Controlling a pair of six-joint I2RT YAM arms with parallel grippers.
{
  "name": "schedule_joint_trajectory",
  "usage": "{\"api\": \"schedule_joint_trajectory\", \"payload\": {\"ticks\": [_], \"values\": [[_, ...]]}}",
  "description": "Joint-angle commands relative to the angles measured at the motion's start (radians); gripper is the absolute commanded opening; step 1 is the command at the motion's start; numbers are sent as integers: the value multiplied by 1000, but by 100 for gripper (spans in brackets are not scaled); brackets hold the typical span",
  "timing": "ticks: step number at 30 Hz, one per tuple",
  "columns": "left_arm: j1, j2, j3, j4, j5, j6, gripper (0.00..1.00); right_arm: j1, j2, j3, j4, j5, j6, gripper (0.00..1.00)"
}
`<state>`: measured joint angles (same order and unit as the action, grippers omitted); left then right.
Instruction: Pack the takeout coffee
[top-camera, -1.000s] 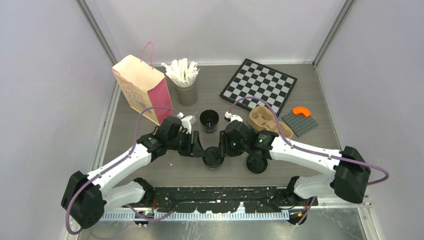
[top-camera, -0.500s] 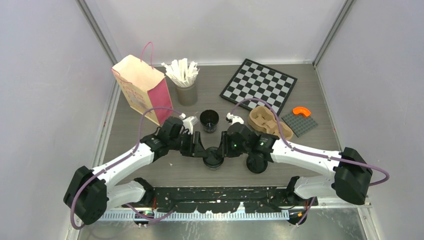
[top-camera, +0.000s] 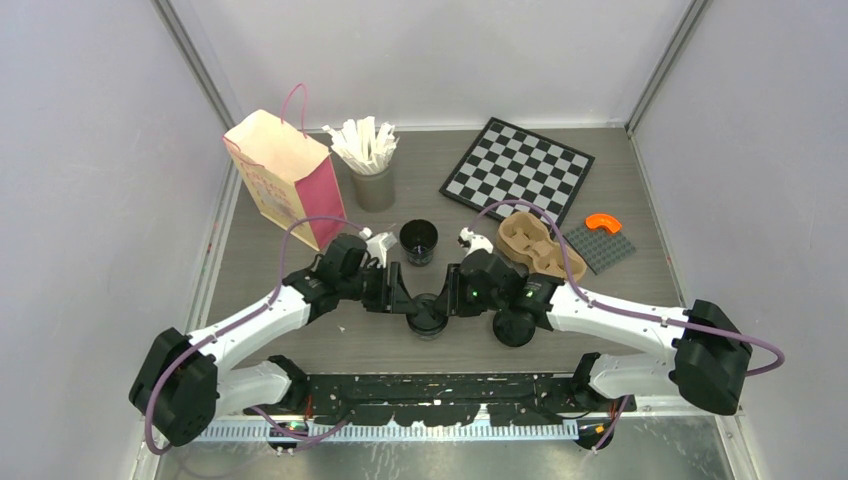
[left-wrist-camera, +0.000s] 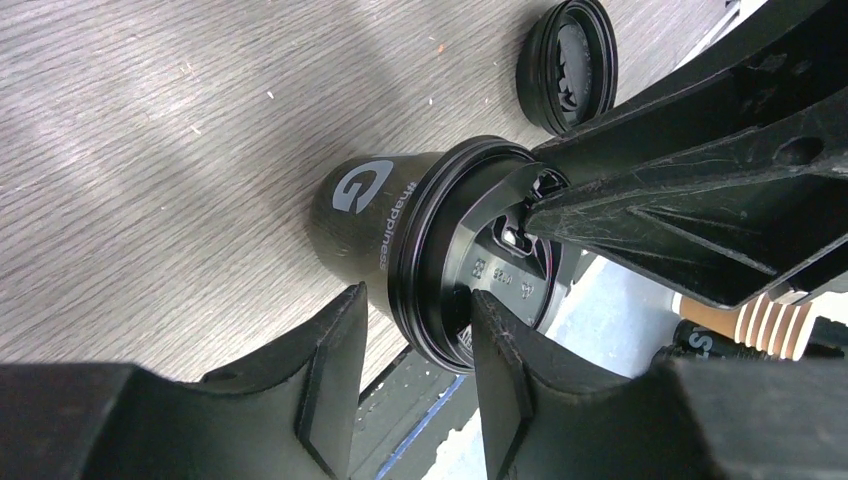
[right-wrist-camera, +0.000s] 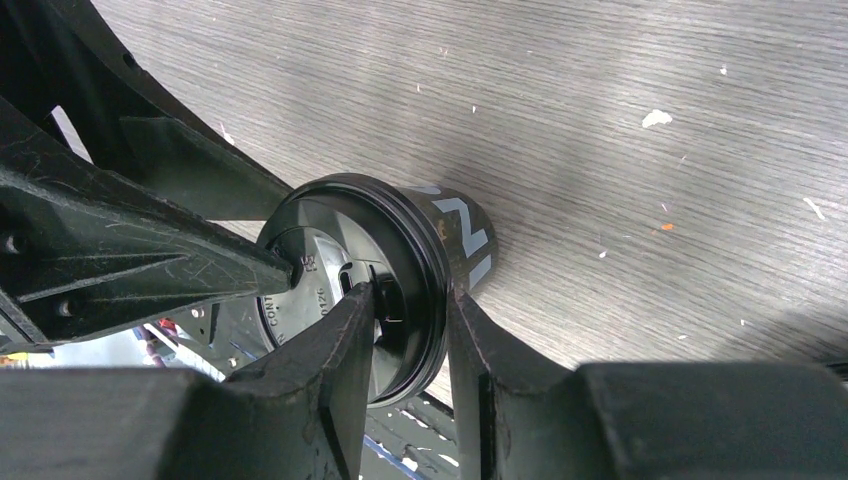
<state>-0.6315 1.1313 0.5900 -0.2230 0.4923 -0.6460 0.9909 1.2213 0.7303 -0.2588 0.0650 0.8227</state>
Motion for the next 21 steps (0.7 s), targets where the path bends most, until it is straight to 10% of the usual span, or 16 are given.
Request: {"api": "schedule_joint_trajectory", "payload": {"ticks": [1, 21], "values": [[4, -5, -33, -31, -12, -9, 43, 6, -6, -3, -67, -2, -8, 39], [3, 1, -22, 88, 94, -11, 40, 5, 31, 142, -117, -23, -49, 62]]}}
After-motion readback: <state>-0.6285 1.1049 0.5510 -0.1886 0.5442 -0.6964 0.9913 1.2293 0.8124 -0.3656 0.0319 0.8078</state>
